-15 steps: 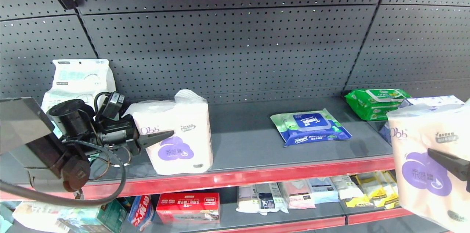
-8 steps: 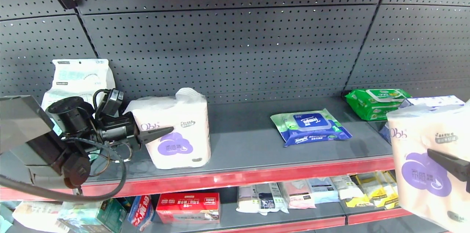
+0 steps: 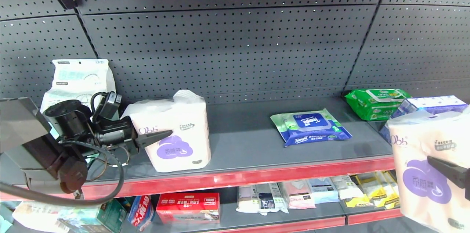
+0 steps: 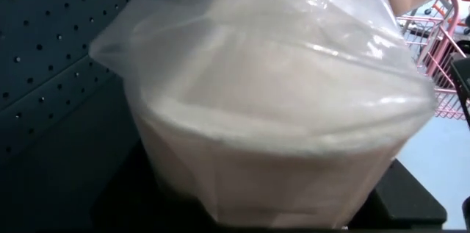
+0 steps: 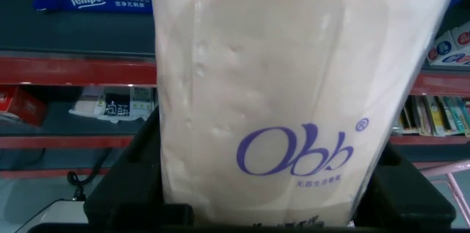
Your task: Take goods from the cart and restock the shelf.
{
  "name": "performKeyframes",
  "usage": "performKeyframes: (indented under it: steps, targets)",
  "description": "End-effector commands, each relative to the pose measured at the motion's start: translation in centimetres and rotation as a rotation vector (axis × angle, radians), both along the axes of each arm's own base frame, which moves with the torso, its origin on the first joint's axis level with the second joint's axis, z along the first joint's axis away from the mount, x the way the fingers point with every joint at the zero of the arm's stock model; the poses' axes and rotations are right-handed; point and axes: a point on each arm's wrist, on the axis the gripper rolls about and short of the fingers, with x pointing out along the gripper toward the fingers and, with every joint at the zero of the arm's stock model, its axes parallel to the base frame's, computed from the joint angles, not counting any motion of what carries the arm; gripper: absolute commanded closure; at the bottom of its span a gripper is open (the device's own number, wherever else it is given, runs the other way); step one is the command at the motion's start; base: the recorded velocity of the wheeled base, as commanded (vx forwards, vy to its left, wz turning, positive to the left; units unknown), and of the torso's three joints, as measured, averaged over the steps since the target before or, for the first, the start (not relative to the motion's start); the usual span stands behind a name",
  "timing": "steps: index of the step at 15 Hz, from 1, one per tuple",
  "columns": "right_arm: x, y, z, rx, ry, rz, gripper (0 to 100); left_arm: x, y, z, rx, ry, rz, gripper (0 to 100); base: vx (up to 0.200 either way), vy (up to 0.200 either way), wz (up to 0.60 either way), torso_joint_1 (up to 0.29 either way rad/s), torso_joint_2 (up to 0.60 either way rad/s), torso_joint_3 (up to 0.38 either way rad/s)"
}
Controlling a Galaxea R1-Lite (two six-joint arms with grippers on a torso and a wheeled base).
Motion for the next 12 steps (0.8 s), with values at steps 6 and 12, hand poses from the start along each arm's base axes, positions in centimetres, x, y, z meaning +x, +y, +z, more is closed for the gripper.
performKeyframes:
  steps: [6,12]
  targets:
    - [-0.22,0.01,0.15,-0.006,-0.012,-0.010,100,-0.40,0.04,0.03,0.001,0.007,-0.016,100,0.000,0.000,0.00,0.000,0.00,0.000]
    - [-0.27,0.01,0.08,-0.007,-0.010,-0.011,100,-0.38,-0.06,0.06,0.001,0.007,-0.020,100,0.000,0.000,0.00,0.000,0.00,0.000]
